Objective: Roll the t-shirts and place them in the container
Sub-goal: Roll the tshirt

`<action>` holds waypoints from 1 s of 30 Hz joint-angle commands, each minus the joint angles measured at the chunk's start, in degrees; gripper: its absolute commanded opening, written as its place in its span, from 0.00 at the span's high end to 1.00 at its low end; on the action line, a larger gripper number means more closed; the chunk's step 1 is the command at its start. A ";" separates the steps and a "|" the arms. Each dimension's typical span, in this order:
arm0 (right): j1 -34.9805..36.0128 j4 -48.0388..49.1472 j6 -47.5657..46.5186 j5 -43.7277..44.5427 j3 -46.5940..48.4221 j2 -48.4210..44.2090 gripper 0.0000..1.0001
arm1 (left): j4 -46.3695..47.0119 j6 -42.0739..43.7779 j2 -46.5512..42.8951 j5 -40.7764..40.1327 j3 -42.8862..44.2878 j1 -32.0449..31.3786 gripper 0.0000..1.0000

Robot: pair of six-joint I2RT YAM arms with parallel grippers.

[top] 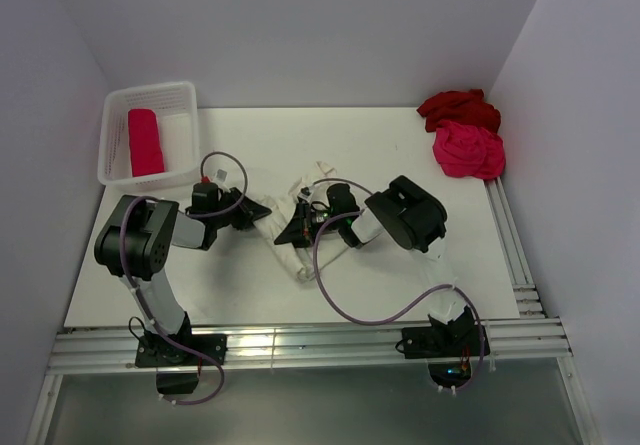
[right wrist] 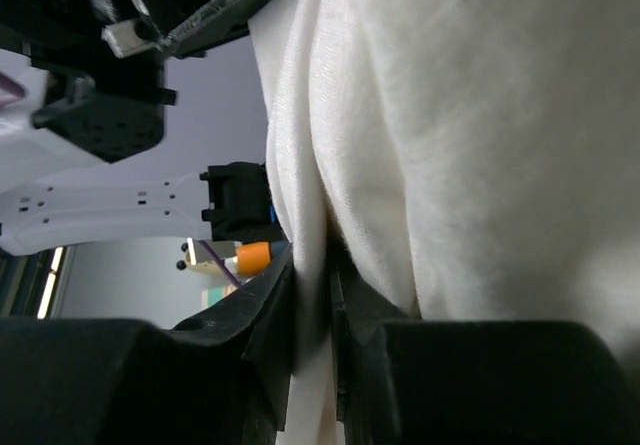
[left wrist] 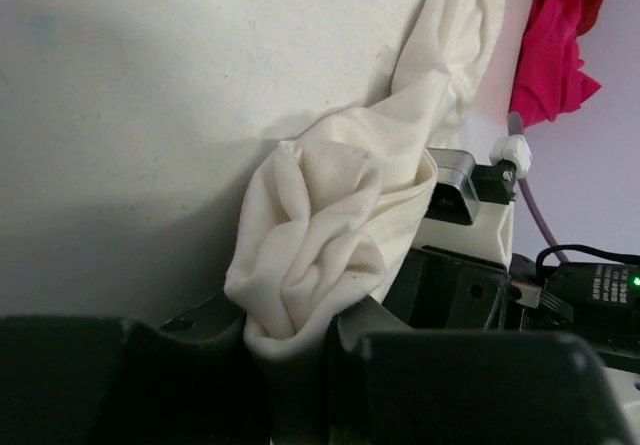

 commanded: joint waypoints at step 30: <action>3.89 -62.95 -40.66 4.31 0.67 -23.45 0.60 | -36.85 11.04 -2.58 -17.06 15.89 -4.97 0.84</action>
